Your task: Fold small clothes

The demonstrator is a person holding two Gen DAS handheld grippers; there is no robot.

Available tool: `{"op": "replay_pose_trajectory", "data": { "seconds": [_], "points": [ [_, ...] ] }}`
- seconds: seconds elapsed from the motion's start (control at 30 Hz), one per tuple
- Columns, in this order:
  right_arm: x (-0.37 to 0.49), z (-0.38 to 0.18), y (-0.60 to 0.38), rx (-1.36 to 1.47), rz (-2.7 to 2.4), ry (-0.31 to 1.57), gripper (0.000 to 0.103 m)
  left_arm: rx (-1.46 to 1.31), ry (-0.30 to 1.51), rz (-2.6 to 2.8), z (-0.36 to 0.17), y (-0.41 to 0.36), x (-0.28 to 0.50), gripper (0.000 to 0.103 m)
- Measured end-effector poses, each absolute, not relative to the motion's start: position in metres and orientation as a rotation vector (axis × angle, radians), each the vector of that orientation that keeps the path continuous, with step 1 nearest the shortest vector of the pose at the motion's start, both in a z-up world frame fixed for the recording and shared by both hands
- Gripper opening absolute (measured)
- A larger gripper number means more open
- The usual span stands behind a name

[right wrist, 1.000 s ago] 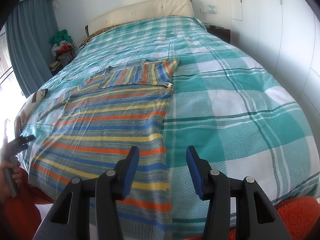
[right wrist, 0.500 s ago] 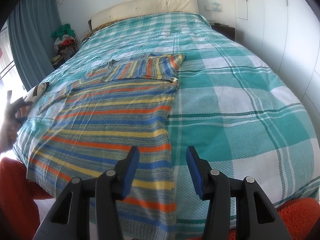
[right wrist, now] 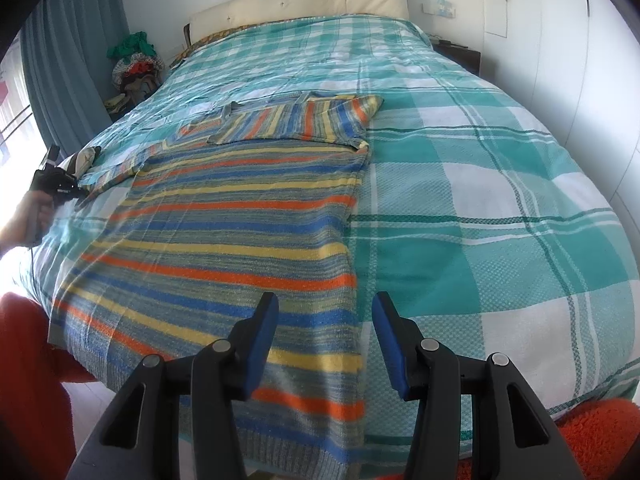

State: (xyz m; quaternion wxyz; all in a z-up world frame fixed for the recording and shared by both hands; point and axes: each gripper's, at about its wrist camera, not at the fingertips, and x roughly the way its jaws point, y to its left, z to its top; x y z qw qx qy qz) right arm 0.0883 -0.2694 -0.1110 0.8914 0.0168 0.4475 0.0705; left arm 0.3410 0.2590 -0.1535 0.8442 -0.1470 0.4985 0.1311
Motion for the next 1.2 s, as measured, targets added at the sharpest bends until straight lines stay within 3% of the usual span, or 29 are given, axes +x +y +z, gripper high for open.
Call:
{"op": "replay_pose_trajectory", "data": {
  "seconds": [0.27, 0.5, 0.53, 0.57, 0.6, 0.63, 0.7, 0.77, 0.93, 1.2],
  "points": [
    [0.090, -0.110, -0.281, 0.134, 0.168, 0.914, 0.049, 0.038, 1.044, -0.008, -0.078, 0.099, 0.395, 0.001],
    [0.088, -0.107, -0.287, 0.172, 0.162, 0.902, 0.050, 0.115, 1.043, -0.325, -0.084, -0.035, 0.427, 0.004],
    [0.088, -0.107, -0.287, 0.173, 0.164, 0.902, 0.050, 0.101, 1.063, -0.366, -0.091, -0.045, 0.430, 0.006],
    [0.088, -0.107, -0.287, 0.172, 0.166, 0.902, 0.050, 0.072, 1.085, -0.417, -0.100, -0.053, 0.432, 0.022],
    [0.088, -0.107, -0.288, 0.172, 0.167, 0.903, 0.050, 0.043, 1.095, -0.452, -0.106, -0.057, 0.433, 0.032],
    [0.088, -0.107, -0.288, 0.174, 0.167, 0.904, 0.050, 0.014, 1.082, -0.473, -0.107, -0.059, 0.432, 0.041],
    [0.088, -0.108, -0.291, 0.182, 0.164, 0.906, 0.050, -0.059, 1.062, -0.498, -0.104, -0.054, 0.429, 0.048],
    [0.088, -0.109, -0.295, 0.195, 0.159, 0.909, 0.050, -0.143, 1.033, -0.478, -0.096, -0.035, 0.430, 0.070],
    [0.095, -0.100, -0.303, 0.234, 0.161, 0.926, 0.050, -0.283, 0.913, -0.331, -0.075, 0.042, 0.408, 0.071],
    [0.216, -0.021, -0.228, 0.480, 0.549, 0.991, 0.050, -0.298, 0.937, 0.040, -0.146, 0.168, 0.306, 0.074]
  ]
}}
